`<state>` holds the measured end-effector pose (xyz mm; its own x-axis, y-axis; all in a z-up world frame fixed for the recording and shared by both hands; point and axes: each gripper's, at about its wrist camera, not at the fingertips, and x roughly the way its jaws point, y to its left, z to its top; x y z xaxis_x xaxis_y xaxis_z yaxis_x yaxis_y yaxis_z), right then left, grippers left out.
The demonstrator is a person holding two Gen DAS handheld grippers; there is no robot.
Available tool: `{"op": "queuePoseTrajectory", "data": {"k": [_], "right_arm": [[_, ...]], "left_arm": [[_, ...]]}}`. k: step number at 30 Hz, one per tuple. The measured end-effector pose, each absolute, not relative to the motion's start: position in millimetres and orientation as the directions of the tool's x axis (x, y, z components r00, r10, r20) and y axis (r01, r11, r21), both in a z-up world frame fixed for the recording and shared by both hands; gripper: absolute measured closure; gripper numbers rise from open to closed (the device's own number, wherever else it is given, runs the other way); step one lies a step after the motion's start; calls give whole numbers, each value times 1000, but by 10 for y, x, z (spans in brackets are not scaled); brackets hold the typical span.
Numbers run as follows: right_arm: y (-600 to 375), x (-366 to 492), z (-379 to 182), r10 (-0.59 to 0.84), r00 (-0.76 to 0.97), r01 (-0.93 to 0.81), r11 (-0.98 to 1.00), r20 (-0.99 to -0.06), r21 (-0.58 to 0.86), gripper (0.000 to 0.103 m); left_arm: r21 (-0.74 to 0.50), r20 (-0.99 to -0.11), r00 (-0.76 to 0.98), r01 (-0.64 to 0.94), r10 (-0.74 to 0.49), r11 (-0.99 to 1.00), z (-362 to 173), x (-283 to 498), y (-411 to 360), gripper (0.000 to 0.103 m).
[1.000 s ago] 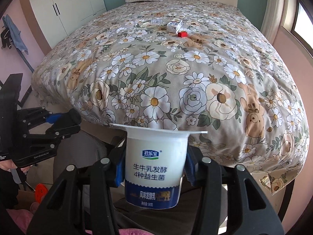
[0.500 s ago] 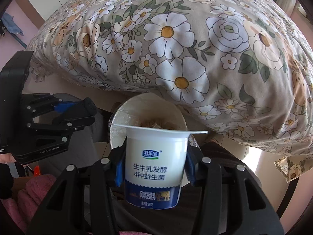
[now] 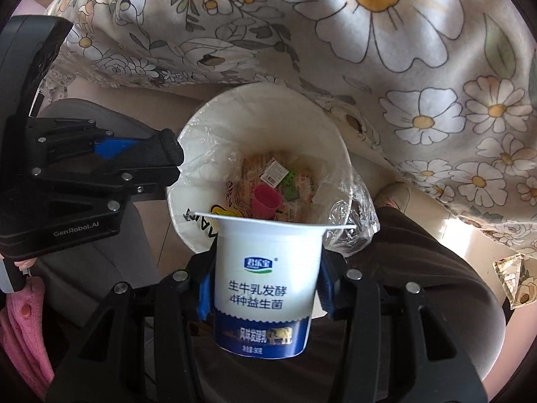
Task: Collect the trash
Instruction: 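Carry the black roller and white yogurt cup over the trash bin, then open left tool to drop roller while right tool releases yogurt cup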
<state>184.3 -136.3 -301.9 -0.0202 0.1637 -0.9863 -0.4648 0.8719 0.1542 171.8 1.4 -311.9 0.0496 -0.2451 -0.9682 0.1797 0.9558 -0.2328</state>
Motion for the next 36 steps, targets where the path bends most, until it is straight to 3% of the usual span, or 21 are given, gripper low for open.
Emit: {"op": "queuePoseTrajectory", "data": {"k": [10,36], "right_arm": [[-1259,1945,-3541,154,-115,-438,879,-981,189,54],[-1083,2121,-4298,156,-208,-390,892,-966,228,53]], "left_arm": [[-299,-954,-56,81,-295,951,-3621,1905,18,64],[-268,-955,-135,-1,-265,963,-4272,2177,-16,63]]}}
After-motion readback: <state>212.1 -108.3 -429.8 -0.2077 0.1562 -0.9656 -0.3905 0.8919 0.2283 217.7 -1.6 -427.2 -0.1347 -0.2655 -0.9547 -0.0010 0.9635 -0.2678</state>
